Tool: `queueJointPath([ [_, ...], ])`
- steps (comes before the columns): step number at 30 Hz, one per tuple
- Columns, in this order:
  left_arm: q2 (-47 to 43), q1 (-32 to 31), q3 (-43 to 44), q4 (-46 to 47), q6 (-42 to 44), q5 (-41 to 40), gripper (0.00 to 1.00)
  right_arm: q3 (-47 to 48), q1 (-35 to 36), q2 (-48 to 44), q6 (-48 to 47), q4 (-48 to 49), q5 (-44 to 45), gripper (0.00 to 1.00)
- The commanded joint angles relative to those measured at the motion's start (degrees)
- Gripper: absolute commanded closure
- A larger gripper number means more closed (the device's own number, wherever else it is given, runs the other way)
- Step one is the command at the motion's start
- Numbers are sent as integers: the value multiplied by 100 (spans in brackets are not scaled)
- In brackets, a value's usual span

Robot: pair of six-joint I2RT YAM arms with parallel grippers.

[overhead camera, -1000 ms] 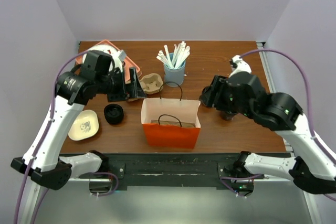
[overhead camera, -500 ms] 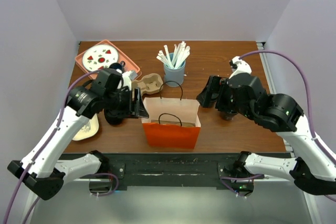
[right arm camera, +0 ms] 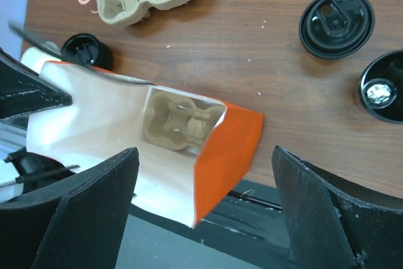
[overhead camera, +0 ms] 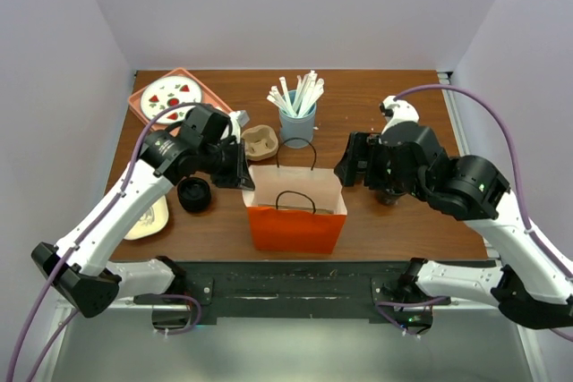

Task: Pack the takeout coffee

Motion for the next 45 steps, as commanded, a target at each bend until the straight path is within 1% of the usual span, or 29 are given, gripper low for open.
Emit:
queueJointPath([
  [1,-8,-57,311,588,109,29,100,612,-18,174,-521,-177,288,11],
  [4,97,-57,434,738,196,-173,100,744,-9,297,-601,-282,385,11],
  [7,378,-57,680,590,416,-428,100,797,-9,288,-627,-204,438,14],
  [10,475,-48,601,598,557,-552,100,859,-9,262,-601,16,438,17],
  [12,511,-48,540,494,601,-586,97,885,-9,297,-584,104,447,18],
  [13,537,-39,522,467,645,-630,94,929,-18,375,-575,104,473,18],
  [15,520,-39,531,405,707,-692,79,1000,-9,498,-549,17,561,18],
  [16,520,-39,557,379,768,-770,74,1070,-18,603,-479,-27,587,18],
  [17,520,-39,688,326,803,-815,64,1131,-18,657,-426,-80,622,18],
  [18,546,-22,785,195,821,-867,59,1227,-9,701,-408,-63,614,18],
  [19,546,-13,899,142,847,-929,52,1220,-18,701,-443,-19,640,18],
  [21,502,-13,891,115,830,-982,48,1211,-44,710,-522,113,798,19],
  [23,406,13,734,123,786,-1017,47,1185,-245,754,-671,279,965,24],
  [25,222,31,463,298,786,-869,47,1211,-754,841,-934,376,747,27],
  [27,116,40,303,570,830,-772,48,1211,-1166,991,-1275,508,702,28],
  [29,63,48,153,642,900,-798,53,1202,-1423,1131,-1506,562,553,28],
  [30,71,49,136,651,952,-771,55,1289,-1659,1297,-1559,500,535,28],
  [32,159,57,197,546,1023,-745,61,1264,-1845,1369,-1621,421,360,29],
  [35,133,57,285,431,1067,-797,67,992,-2205,1308,-1647,464,53,29],
  [36,107,57,302,483,1093,-806,70,774,-2293,1290,-1647,482,-27,30],
  [37,89,57,355,510,1102,-780,82,650,-2329,1238,-1621,508,-106,30],
  [39,80,58,399,624,1137,-710,95,229,-2373,1185,-1507,570,-299,31],
  [40,71,66,460,642,1155,-718,100,87,-2373,1124,-1489,657,-370,31],
  [42,-7,66,461,729,1225,-815,100,-351,-2426,1044,-1506,781,-615,31],
  [44,-60,84,356,896,1356,-903,100,-555,-2478,1044,-1585,886,-634,31],
  [45,-78,93,329,940,1470,-903,100,-747,-2557,1061,-1786,939,-660,31],
])
